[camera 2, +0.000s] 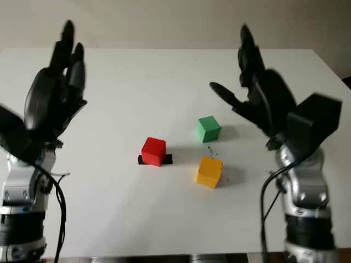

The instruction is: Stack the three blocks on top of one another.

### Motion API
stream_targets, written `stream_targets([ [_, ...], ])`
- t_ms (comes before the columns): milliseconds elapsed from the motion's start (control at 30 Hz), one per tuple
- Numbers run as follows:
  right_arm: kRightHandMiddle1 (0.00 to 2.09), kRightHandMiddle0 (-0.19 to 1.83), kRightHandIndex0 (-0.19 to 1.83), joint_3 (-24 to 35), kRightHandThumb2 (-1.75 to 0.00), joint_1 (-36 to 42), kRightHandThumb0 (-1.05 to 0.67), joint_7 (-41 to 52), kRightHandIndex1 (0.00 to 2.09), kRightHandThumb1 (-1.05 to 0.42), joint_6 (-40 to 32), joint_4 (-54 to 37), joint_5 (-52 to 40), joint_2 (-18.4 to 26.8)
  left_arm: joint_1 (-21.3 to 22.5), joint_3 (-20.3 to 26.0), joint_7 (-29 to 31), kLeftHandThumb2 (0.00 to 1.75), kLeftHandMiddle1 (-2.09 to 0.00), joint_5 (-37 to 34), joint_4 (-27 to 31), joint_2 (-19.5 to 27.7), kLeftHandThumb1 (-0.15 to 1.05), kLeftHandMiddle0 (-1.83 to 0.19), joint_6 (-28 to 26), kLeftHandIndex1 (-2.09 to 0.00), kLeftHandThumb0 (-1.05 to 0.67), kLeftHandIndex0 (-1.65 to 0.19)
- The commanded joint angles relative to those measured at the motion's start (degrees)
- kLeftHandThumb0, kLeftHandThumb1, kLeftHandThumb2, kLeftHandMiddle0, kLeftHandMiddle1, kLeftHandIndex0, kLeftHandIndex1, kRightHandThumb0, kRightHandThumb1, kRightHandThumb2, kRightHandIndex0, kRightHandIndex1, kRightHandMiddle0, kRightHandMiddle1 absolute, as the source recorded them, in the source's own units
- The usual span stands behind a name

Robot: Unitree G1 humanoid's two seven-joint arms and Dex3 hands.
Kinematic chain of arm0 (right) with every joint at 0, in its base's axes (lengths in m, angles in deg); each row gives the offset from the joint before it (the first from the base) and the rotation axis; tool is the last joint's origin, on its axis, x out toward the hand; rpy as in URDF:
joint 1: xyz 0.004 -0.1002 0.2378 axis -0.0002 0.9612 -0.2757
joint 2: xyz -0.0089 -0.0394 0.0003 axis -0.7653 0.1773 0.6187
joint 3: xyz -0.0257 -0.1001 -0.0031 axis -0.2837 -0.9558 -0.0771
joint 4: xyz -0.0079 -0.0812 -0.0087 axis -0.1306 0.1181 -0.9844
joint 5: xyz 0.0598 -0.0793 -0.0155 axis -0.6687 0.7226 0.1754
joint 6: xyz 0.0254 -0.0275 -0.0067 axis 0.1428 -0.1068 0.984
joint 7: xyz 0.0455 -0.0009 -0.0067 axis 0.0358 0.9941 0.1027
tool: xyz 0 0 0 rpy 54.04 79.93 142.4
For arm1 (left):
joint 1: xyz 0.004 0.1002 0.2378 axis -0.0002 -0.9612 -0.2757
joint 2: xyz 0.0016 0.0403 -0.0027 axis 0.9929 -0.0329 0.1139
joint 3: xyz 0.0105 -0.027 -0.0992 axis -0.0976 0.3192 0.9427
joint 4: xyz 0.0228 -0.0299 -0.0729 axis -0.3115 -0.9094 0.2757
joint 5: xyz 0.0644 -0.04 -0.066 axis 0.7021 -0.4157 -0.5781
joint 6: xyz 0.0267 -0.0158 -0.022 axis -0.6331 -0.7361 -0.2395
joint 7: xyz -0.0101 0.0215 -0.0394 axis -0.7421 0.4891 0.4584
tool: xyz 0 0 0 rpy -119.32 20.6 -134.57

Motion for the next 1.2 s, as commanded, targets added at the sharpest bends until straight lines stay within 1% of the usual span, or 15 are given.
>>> stream_targets([
  [0, 0.2, 0.15, -0.04, -1.8, -0.02, -2.9, -0.59, 3.5, 0.08, -0.8, 2.7, 0.4, 2.9, 5.5, -1.7, 0.7, -1.2, 0.64, -0.06, -0.1, -0.6, -0.7, 1.05, 0.16, 1.3, -0.04, -0.74, 0.17],
  [33, 0.21, 0.16, -0.03, -2.4, -0.02, -3.3, -0.58, 4.9, 0.09, -0.79, 3.2, 0.5, 3.9, 6.9, -2.1, 0.6, -1.6, 0.64, -0.06, -0.1, -0.8, -0.7, 1.05, 0.16, 1.6, -0.04, -0.73, 0.16],
  [67, 0.21, 0.17, -0.02, -3.1, -0.03, -3.9, -0.58, 6.8, 0.09, -0.78, 5.3, 1.0, 5.0, 8.8, -2.4, 0.7, -1.8, 0.64, -0.06, -0.4, -1.1, -1.0, 1.05, 0.15, 2.2, -0.04, -0.73, 0.16],
  [167, 0.17, 0.25, 0.03, -5.6, -0.04, -5.6, -0.49, 11.2, 0.1, -0.73, 10.7, 2.1, 8.5, 13.3, -2.9, 0.8, -1.9, 0.65, -0.06, -1.3, -1.8, -1.4, 1.05, 0.15, 3.5, -0.04, -0.73, 0.17],
  [233, 0.14, 0.29, 0.05, -7.9, -0.05, -7.0, -0.51, 12.9, 0.09, -0.73, 15.7, 2.9, 12.5, 16.0, -3.0, 0.8, -1.7, 0.63, -0.05, -1.8, -1.8, -1.3, 1.05, 0.16, 3.7, -0.04, -0.74, 0.18],
  [333, 0.12, 0.31, 0.04, -10.4, -0.06, -8.7, -0.53, 14.8, 0.08, -0.75, 21.0, 3.6, 16.6, 18.6, -3.1, 0.9, -1.4, 0.62, -0.05, -2.7, -1.9, -1.3, 1.05, 0.16, 3.5, -0.04, -0.74, 0.18],
  [533, 0.11, 0.36, 0.06, -15.2, -0.05, -12.3, -0.54, 17.2, 0.07, -0.73, 35.3, 5.6, 24.1, 23.0, -2.9, 0.5, -1.4, 0.63, -0.06, -3.0, -2.4, -1.2, 1.05, 0.15, 4.0, -0.05, -0.72, 0.17],
  [667, 0.1, 0.37, 0.03, -16.5, -0.05, -11.0, -0.49, 17.0, 0.05, -0.73, 41.8, 7.1, 26.3, 24.4, -2.6, 0.2, -1.7, 0.64, -0.06, -2.7, -2.6, -1.3, 1.05, 0.14, 4.1, -0.06, -0.72, 0.16],
  [800, 0.08, 0.36, 0.0, -16.9, -0.07, -7.3, -0.51, 13.8, 0.04, -0.76, 48.0, 10.1, 27.7, 24.7, -2.7, -0.1, -1.7, 0.65, -0.05, -2.5, -2.4, -1.1, 1.05, 0.15, 3.9, -0.05, -0.72, 0.17],
  [967, 0.06, 0.34, 0.0, -17.1, -0.07, -5.4, -0.48, 13.1, 0.05, -0.79, 50.7, 10.2, 28.0, 24.8, -2.8, 0.1, -1.9, 0.64, -0.05, -2.9, -1.9, -1.1, 1.05, 0.15, 3.3, -0.05, -0.72, 0.17],
  [1067, 0.07, 0.35, 0.0, -17.4, -0.07, -4.2, -0.54, 13.2, 0.05, -0.81, 51.3, 9.4, 27.2, 24.3, -2.5, 0.1, -2.3, 0.64, -0.06, -2.6, -2.0, -1.2, 1.05, 0.13, 3.8, -0.06, -0.72, 0.15],
  [1167, 0.07, 0.36, -0.01, -17.5, -0.06, -3.0, -0.55, 12.7, 0.05, -0.81, 51.8, 9.3, 26.4, 23.6, -2.5, -0.1, -2.1, 0.63, -0.06, -2.6, -1.9, -0.9, 1.05, 0.13, 3.4, -0.06, -0.72, 0.14],
])
